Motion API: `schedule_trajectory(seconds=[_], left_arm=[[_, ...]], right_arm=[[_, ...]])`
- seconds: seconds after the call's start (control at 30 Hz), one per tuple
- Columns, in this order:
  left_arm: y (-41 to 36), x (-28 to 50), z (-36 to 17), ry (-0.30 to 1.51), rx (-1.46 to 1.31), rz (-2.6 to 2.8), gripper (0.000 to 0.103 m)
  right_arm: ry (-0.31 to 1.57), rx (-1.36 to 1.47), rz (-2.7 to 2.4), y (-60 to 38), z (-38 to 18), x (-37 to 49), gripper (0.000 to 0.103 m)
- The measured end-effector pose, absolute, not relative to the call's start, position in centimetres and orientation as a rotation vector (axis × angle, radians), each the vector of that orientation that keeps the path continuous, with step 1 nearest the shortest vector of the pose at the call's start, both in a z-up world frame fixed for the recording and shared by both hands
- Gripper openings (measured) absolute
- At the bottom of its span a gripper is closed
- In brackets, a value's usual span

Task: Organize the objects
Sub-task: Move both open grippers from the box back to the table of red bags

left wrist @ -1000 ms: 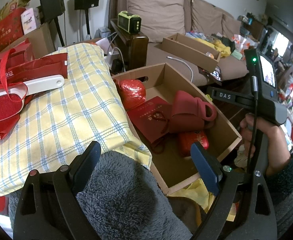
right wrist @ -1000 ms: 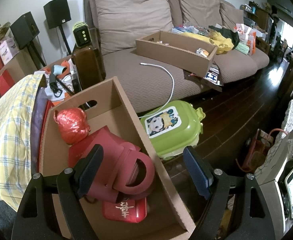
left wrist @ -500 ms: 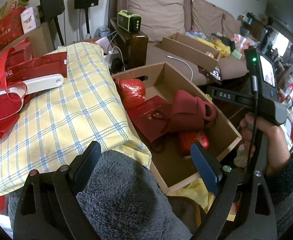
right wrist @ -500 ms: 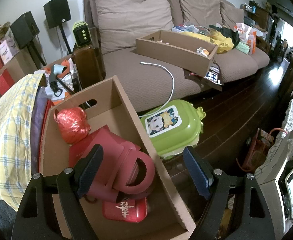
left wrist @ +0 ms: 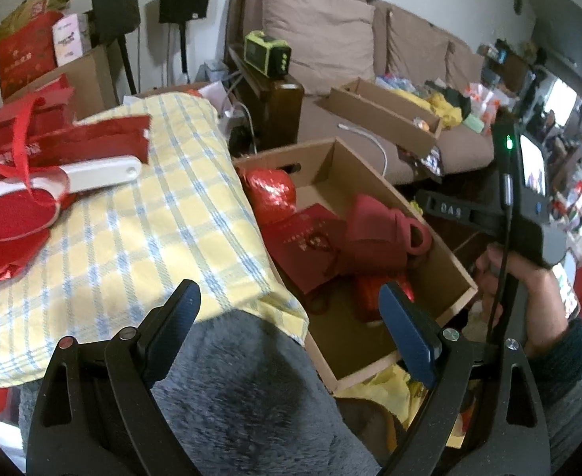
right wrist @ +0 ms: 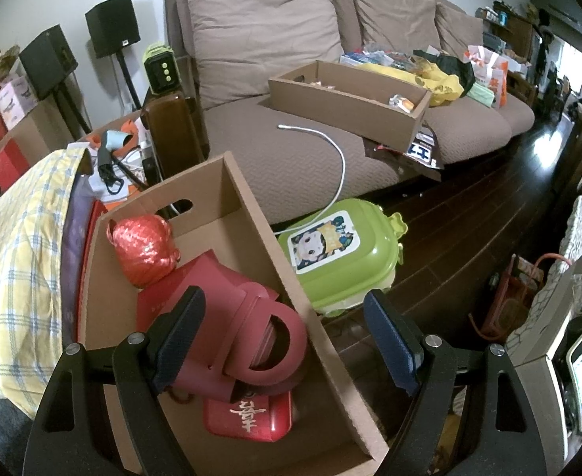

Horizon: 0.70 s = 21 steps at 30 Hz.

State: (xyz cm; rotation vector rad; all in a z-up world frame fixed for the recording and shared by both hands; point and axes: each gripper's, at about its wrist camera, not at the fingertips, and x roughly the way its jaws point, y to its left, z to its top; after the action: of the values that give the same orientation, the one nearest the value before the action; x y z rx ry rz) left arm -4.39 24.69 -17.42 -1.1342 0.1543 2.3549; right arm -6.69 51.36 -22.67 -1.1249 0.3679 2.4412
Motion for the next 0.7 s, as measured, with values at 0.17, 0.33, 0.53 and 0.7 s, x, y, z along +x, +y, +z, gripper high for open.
schedule_trajectory(seconds=[0.17,0.33,0.53,0.7], left_arm=[[22.7,-5.0,-15.1,0.1,-1.088,2.421,0.09],[19.4,-6.3,-12.7,0.035,-1.031,2.521,0.09],[15.2,-8.1,-10.6,-0.01,-0.985,2.641,0.09],[11.5,-9.3,-9.9,-0.068,-0.957,2.717,0.09]], right_arm=[[0.41,-1.103,2.464,51.2,-22.0,-6.6,0.083],[0.38,-1.065,2.506,49.9,-20.1,-6.4,0.083],[0.338,-0.995,2.595,47.3,-16.6,-6.1,0.083],[0.307,-0.957,2.683,44.2,-14.2,-5.8,0.083]])
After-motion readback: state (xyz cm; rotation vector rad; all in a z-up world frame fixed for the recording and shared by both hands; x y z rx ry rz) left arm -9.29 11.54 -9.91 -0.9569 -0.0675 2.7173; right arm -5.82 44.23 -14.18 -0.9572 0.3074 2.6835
